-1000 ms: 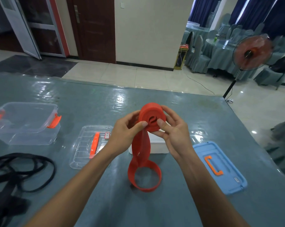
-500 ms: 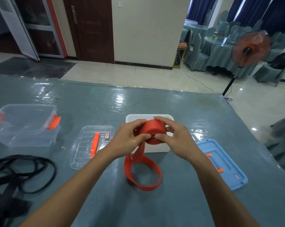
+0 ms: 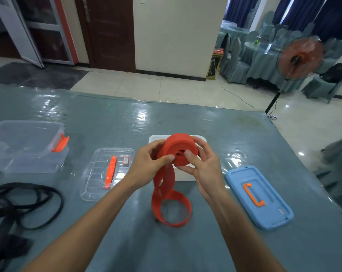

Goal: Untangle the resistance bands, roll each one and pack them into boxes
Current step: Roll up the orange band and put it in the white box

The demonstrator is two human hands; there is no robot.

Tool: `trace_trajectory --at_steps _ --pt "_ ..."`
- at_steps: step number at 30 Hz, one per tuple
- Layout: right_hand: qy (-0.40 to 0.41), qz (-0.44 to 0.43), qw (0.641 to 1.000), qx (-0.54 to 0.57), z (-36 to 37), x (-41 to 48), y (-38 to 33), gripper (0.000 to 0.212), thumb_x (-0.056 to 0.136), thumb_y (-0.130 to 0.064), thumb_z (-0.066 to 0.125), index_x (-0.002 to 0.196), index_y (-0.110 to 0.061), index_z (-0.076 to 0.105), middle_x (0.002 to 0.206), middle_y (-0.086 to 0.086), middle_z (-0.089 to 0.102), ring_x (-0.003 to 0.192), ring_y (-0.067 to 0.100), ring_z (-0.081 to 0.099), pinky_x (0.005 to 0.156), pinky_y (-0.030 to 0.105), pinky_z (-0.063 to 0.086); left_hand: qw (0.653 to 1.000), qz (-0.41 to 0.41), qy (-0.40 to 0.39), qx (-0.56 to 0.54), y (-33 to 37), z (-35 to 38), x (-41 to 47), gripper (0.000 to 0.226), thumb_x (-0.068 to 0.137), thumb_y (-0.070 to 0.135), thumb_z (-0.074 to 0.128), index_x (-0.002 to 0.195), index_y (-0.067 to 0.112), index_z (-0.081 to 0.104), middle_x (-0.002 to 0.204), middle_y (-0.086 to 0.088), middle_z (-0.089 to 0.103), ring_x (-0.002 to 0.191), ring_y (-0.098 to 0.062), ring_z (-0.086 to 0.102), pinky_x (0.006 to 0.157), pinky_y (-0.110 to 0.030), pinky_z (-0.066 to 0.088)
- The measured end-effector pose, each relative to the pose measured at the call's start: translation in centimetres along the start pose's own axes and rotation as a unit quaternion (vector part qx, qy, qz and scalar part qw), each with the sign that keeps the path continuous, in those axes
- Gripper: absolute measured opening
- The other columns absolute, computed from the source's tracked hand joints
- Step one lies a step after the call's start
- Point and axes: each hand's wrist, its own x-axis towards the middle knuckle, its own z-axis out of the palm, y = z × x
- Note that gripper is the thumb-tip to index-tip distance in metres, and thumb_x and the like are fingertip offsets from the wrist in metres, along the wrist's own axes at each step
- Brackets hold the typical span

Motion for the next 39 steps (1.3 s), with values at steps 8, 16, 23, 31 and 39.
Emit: trace_trajectory --at_steps 8,16,23,31,39 --pt "0.019 0.012 0.995 -0.095 -0.1 0.7 4.6 0.059 0.084 -0.02 0.075 0.135 -0.029 0.049 0.131 -0.003 0.061 0.112 0.011 0.065 0.094 0.044 0.056 0.995 0.075 0.069 0.005 4.5 -0.6 3.9 0.038 0.081 0.009 0.076 0.118 0.008 0.068 0.104 -0.003 0.075 0.096 -0.013 0.07 0.089 -0.027 0.054" --pt "0.018 0.115 0.904 -0.41 -6.0 -2.3 16.3 0.058 0.075 0.007 0.071 0.115 -0.035 0.061 0.109 -0.013 0.066 0.099 0.0 0.062 0.098 0.027 0.049 0.991 0.103 0.079 0.032 7.5 -1.0 6.1 0.043 0.084 0.014 0.076 0.124 0.005 0.065 0.109 -0.006 0.074 0.1 -0.019 0.071 0.089 -0.029 0.055" --pt "0.047 0.234 0.888 -0.393 -6.7 -2.4 21.0 0.062 0.083 -0.027 0.079 0.134 0.001 0.056 0.124 0.014 0.065 0.117 0.027 0.061 0.096 0.026 0.042 0.992 0.093 0.079 0.04 7.8 -1.0 5.5 0.036 0.088 0.009 0.073 0.123 0.008 0.065 0.11 -0.006 0.074 0.101 -0.017 0.071 0.091 -0.028 0.056" --pt "0.059 0.22 0.903 -0.364 -6.0 0.1 24.2 0.027 0.079 -0.026 0.082 0.063 -0.013 0.065 0.056 -0.004 0.063 0.066 0.023 0.065 0.071 0.045 0.057 0.99 0.086 0.102 0.042 8.5 -1.9 5.2 0.032 0.089 0.006 0.071 0.121 0.006 0.066 0.108 -0.01 0.074 0.103 -0.024 0.071 0.093 -0.033 0.056" --pt "0.1 0.191 0.93 -0.297 -7.6 0.9 23.2 0.028 0.082 -0.002 0.068 0.056 -0.002 0.058 0.048 0.0 0.054 0.051 0.013 0.045 0.057 0.036 0.042 0.986 0.083 0.119 0.078 8.3 -3.3 5.1 0.036 0.088 0.012 0.072 0.123 0.008 0.066 0.111 -0.008 0.074 0.105 -0.022 0.07 0.096 -0.036 0.055"
